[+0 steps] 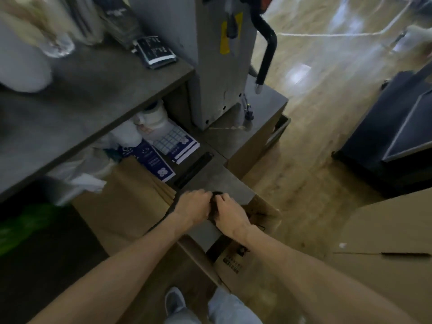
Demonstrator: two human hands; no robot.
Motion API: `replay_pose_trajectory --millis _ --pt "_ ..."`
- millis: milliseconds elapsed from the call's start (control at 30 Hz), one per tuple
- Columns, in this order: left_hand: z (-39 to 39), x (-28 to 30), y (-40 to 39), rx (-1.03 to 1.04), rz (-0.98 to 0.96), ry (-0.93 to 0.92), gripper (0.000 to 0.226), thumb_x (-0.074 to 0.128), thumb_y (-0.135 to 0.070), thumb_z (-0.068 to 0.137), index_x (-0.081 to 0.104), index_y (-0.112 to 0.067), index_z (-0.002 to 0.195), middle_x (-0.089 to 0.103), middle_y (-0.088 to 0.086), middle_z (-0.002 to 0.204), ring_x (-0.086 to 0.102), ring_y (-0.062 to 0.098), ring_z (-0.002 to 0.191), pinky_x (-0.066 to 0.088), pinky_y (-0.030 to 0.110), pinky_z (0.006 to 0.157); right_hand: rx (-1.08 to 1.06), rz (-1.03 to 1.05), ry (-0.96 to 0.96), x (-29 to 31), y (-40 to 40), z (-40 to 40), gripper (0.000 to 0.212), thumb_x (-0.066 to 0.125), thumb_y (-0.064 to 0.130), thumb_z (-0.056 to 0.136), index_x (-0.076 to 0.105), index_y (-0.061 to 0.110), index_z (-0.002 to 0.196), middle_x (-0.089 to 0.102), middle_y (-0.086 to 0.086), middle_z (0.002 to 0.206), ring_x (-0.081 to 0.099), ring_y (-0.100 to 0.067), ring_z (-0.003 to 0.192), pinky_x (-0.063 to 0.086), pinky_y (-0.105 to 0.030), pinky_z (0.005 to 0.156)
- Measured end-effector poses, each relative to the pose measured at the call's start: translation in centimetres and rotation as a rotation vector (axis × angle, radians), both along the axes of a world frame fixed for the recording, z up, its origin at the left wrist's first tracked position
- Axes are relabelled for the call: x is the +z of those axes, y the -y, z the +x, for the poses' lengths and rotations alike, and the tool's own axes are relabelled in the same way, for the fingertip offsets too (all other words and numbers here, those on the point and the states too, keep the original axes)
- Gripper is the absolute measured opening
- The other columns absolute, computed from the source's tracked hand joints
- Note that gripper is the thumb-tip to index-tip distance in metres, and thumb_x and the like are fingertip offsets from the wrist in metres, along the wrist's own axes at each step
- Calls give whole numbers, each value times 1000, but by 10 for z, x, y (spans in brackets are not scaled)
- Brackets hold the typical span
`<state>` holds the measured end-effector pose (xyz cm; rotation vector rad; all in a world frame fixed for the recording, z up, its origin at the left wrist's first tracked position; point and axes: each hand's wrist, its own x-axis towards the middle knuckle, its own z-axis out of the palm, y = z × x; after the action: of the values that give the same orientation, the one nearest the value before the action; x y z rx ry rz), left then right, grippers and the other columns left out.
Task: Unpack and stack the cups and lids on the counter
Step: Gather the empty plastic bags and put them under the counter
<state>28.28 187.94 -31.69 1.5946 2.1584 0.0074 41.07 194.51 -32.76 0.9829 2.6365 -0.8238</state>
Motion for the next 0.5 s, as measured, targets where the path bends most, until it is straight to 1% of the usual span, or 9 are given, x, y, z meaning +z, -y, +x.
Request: replay_pose_trajectory --millis 100,200,267,333,400,500 --pt "-22 44 48 145 71 1 11 56 -30 98 60 -25 107 61 -3 106 60 11 87 53 31 80 130 37 -67 30 26 -40 43 66 24 93 52 23 134 53 -4 133 56 -21 116 52 -39 98" --pt "-46 79 118 311 175 35 12 58 -34 97 60 -32 109 63 -11 107 62 5 90 51 25 80 253 12 -168 57 74 -80 44 66 22 94 52 22 135 53 -4 135 56 -22 120 51 -43 102" --pt "-58 98 173 389 244 -27 16 62 -34 94 60 -35 110 64 -14 108 64 4 91 52 24 79 329 17 -231 72 115 -104 43 68 21 92 53 23 133 55 -1 133 57 -21 120 52 -43 101" --pt "-67 117 230 471 266 -101 18 60 -27 95 61 -32 113 66 -10 108 65 7 91 53 25 77 394 19 -308 85 163 -124 38 68 21 92 55 25 128 55 3 129 59 -17 115 55 -39 97" --pt "-77 135 287 558 303 -138 17 57 -23 97 64 -27 112 65 -9 105 64 8 89 50 23 74 460 29 -402 100 215 -145 34 66 21 94 56 25 126 56 5 124 60 -13 109 56 -36 93" --pt "-92 161 377 676 360 -233 15 55 -26 97 65 -25 108 66 -8 101 65 11 88 48 22 73 561 57 -517 128 300 -179 25 60 18 95 61 18 121 59 0 117 62 -19 102 57 -40 88"
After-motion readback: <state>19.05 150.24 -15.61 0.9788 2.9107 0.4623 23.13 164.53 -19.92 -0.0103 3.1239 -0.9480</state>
